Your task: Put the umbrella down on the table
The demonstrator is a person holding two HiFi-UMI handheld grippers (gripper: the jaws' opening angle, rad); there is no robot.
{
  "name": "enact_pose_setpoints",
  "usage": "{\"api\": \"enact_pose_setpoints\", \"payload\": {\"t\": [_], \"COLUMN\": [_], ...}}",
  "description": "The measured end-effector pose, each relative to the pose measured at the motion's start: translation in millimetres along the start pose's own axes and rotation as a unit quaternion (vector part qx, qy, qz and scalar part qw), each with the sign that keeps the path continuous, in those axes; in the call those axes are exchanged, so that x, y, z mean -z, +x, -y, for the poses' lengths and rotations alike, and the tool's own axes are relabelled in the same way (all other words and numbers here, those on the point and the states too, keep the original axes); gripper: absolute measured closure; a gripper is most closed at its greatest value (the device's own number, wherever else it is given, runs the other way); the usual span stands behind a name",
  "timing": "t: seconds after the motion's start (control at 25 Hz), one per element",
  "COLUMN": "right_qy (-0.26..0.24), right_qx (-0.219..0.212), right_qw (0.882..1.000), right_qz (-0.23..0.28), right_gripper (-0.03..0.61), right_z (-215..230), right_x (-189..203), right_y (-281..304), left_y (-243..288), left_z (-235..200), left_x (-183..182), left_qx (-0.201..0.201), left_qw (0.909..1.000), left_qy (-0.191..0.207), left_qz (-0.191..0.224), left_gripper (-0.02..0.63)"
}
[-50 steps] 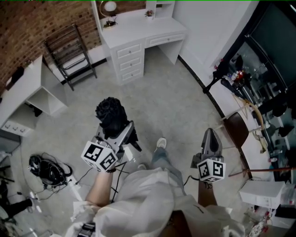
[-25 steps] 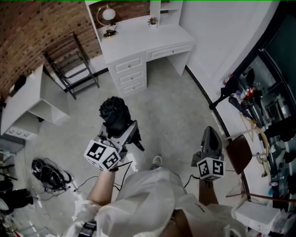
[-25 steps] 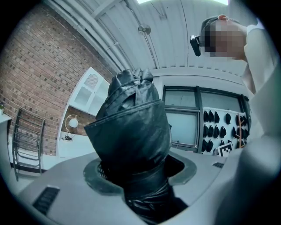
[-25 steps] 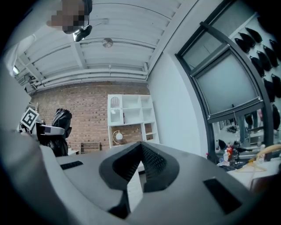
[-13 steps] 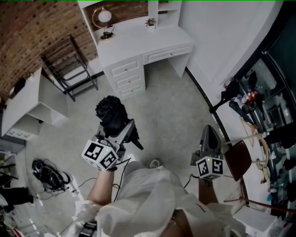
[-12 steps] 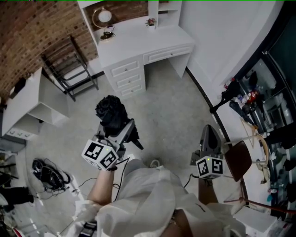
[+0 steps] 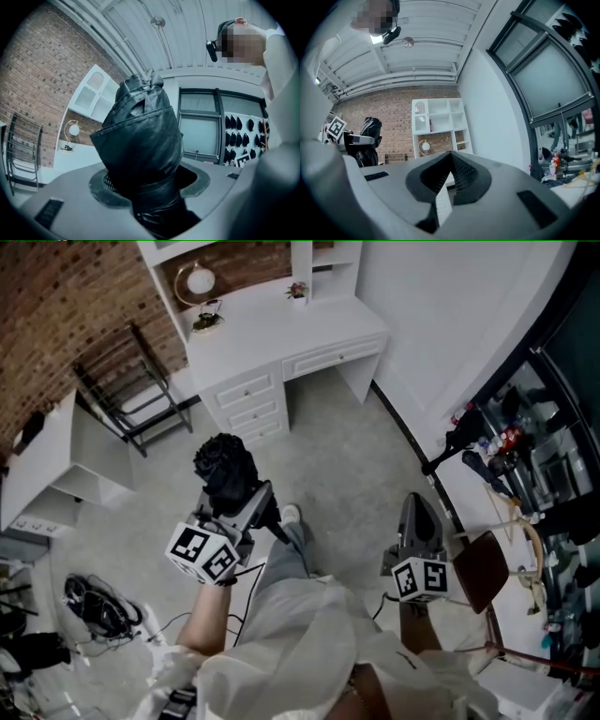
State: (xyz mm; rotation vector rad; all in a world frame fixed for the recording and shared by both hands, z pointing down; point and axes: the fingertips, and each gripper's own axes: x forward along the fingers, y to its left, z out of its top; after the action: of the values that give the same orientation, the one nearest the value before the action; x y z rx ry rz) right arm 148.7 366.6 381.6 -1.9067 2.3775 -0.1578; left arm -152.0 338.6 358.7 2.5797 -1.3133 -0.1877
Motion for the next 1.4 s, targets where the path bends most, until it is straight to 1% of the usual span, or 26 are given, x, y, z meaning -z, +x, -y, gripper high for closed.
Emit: {"api": "enact_pose_setpoints", "payload": {"t": [0.2, 0.36, 0.56, 0.72, 0.96, 1.16, 1.4], "right_qy": [-0.008, -0.007, -0.013, -0.013, -0.016, -0.018, -0.024], "right_qx": [0.014, 0.024, 0.028, 0.035, 0.051, 0.070, 0.084], "right_qw": [1.000, 1.000, 1.000, 0.999, 0.999, 0.997, 0.996], "right_qz": [0.001, 0.000, 0.006, 0.001, -0.007, -0.004, -0.006], "right_gripper": [0.560, 0.560, 0.560, 0.560, 0.560, 0.560, 0.560], "right_z": [8, 15, 7, 3, -1, -1, 2], "right_x": [1, 1, -6, -4, 1, 0, -3], "right_y": [36, 81, 140, 174, 214, 241, 258], "left_y": [42, 84, 125, 150, 177, 200, 221], "left_z": [-27, -56, -99, -127, -165, -192, -206], "left_x": [-8, -16, -28, -34, -34, -39, -39], "left_qx": [0.018, 0.032, 0.044, 0.051, 0.060, 0.071, 0.082], "left_qw": [0.9998, 0.9995, 0.9990, 0.9987, 0.9980, 0.9972, 0.9961], "left_qy": [-0.001, 0.001, 0.000, -0.006, -0.019, -0.020, -0.028], "left_qz": [0.005, 0.005, 0.001, 0.001, -0.008, -0.012, -0.014], "left_gripper": [0.343, 0.344, 0.344, 0.344, 0.342, 0.342, 0.342]}}
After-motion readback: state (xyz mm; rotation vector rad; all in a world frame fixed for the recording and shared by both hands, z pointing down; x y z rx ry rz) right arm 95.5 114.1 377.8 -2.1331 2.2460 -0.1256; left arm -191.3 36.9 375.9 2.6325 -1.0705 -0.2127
